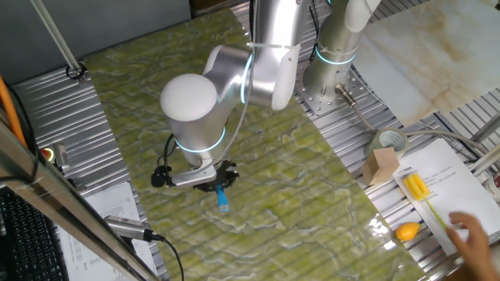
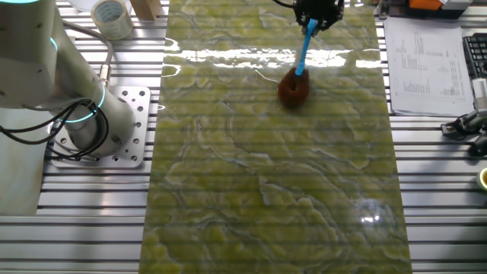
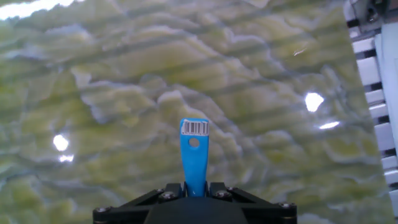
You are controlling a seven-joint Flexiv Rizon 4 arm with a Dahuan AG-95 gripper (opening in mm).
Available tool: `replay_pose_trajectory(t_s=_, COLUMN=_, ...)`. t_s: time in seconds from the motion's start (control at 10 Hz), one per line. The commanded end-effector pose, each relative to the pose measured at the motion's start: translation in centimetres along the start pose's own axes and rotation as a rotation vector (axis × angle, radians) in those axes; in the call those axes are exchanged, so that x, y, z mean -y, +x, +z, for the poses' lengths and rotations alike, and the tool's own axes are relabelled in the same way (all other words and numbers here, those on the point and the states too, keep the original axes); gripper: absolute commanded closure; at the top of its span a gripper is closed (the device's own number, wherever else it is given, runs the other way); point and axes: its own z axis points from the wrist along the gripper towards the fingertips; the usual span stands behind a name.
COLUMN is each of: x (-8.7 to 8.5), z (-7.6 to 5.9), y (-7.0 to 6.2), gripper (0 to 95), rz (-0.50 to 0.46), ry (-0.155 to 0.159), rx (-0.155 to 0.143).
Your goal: Scrub the table with a brush
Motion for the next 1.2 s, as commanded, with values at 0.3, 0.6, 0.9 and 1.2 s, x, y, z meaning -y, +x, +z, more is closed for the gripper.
replay_pose_trajectory(t_s=0.3, x=-2.3, z=1.2, y=0.0, gripper=95.0, rz=0.168, ry=-0.039, rx=0.105)
replay_pose_trajectory(t_s=0.6, x=-3.3, z=1.7, y=-1.4, gripper=95.0, rz=0.269, ry=-0.054, rx=0.138)
replay_pose_trajectory(t_s=0.9, x=-3.6, z=1.4, y=-3.3, gripper=95.0, rz=0.397, ry=-0.069, rx=0.157)
replay_pose_trajectory(t_s=1.2, x=-3.8, z=1.2, y=-4.9, gripper=95.0, rz=0.548, ry=-0.086, rx=0.187)
